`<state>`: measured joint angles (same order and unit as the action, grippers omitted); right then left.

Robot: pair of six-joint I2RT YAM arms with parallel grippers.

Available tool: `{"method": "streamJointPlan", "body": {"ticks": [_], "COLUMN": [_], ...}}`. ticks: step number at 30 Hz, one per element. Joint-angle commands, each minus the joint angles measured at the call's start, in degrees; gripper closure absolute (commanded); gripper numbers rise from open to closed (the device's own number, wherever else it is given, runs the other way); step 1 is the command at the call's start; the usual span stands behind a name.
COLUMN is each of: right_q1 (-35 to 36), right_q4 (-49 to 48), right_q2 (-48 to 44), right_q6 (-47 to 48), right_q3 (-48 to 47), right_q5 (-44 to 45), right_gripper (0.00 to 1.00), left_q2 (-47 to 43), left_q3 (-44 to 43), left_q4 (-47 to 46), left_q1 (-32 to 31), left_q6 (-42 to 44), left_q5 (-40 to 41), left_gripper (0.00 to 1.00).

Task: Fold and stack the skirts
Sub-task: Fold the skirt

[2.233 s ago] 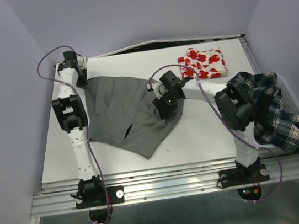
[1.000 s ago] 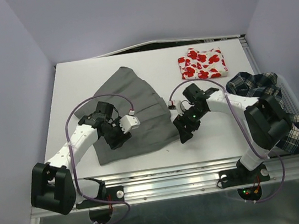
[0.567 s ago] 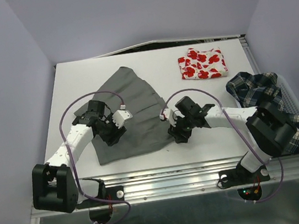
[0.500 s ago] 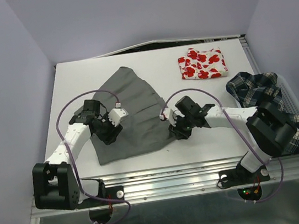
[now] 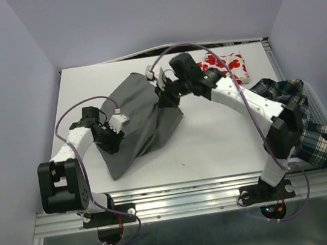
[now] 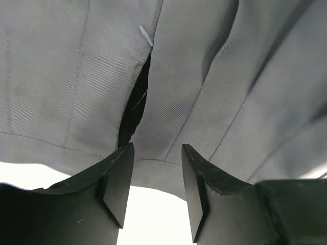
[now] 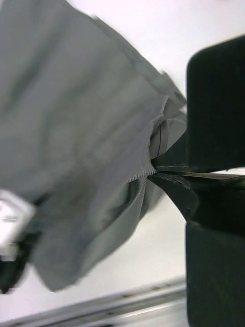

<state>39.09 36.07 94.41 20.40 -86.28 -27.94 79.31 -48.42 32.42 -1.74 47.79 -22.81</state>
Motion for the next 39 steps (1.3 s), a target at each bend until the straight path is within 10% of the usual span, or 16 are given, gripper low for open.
{"method": "streamJointPlan", "body": {"ticks": [1, 9, 26, 29, 30, 31, 39], "right_q1": [0.5, -1.4, -1.4, -1.4, -1.4, -1.4, -1.9], "right_q4": [3.8, 5.5, 14.5, 18.1, 18.8, 19.3, 11.8], "right_q2": [13.8, 35.0, -3.1, -2.8, -2.0, -0.1, 6.3], "right_q6": [0.3, -1.7, 1.0, 3.2, 3.9, 4.5, 4.3], "right_q3": [-18.6, -32.8, 5.0, 7.6, 7.2, 5.4, -8.3], "right_q5": [1.0, 6.9, 2.3, 2.6, 3.3, 4.2, 8.3], "right_gripper": [0.99, 0.99, 0.99, 0.69, 0.29, 0.20, 0.21], "left_q2": [4.9, 9.1, 11.0, 13.7, 14.2, 14.8, 11.3], "left_q3": [-0.9, -6.1, -7.2, -11.2, -12.5, -14.7, -19.9], "left_q4": [-1.7, -2.1, -4.7, -3.8, -3.7, -3.2, 0.4], "left_q1": [1.2, 5.6, 5.6, 5.2, 5.1, 4.8, 4.7], "left_q6": [-2.3, -6.8, -6.8, -6.7, -6.8, -6.8, -8.8], "left_q5": [0.3, -0.7, 0.8, 0.0, -0.3, -0.7, -1.4], "left_gripper": [0.49, 0.52, 0.53, 0.52, 0.51, 0.51, 0.47]}}
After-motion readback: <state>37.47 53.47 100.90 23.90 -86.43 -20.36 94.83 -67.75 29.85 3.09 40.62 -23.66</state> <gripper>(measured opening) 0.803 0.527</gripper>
